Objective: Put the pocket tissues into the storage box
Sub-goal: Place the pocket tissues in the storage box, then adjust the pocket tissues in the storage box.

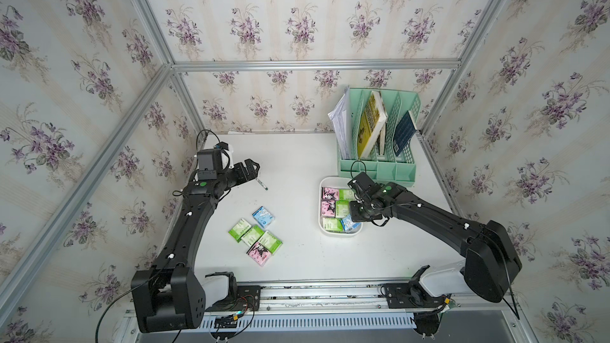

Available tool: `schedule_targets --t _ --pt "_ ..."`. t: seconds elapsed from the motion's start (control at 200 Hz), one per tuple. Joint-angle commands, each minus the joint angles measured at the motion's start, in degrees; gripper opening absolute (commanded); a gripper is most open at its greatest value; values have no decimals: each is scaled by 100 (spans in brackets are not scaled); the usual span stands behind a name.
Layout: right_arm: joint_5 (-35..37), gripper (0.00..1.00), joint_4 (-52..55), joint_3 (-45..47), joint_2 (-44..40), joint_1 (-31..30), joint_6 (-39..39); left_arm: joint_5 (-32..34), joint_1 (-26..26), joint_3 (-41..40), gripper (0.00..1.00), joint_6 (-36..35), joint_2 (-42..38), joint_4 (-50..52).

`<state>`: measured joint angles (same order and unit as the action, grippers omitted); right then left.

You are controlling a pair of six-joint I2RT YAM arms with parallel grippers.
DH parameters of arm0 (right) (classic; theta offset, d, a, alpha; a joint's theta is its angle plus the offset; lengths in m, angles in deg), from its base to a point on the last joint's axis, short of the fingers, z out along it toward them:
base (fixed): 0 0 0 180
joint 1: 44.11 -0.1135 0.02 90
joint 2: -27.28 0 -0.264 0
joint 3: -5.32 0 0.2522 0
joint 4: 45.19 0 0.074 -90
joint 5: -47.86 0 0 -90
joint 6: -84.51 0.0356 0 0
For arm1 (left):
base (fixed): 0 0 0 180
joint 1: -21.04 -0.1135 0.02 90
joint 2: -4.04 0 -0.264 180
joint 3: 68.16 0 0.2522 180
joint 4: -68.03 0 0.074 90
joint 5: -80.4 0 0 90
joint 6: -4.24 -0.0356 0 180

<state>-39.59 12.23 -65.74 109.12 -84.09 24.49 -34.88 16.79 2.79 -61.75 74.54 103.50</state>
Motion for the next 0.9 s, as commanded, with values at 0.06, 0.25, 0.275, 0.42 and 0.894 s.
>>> schedule_targets --t 0.06,0.25,0.275,0.42,0.894 --pt "-311 33 26 -30 1 -71 40 45 2 80 99 -80 35 -1" --pt "-198 49 371 -430 42 -66 -181 59 -3 51 99 -60 -1 -9" --pt "-120 50 438 -519 49 -70 -229 62 -5 47 99 -57 1 -1" --pt "185 44 768 -1107 215 5 -613 58 0 73 99 -63 -5 26" --pt "-283 9 527 -546 482 115 -515 105 -1 55 99 -88 -87 67"
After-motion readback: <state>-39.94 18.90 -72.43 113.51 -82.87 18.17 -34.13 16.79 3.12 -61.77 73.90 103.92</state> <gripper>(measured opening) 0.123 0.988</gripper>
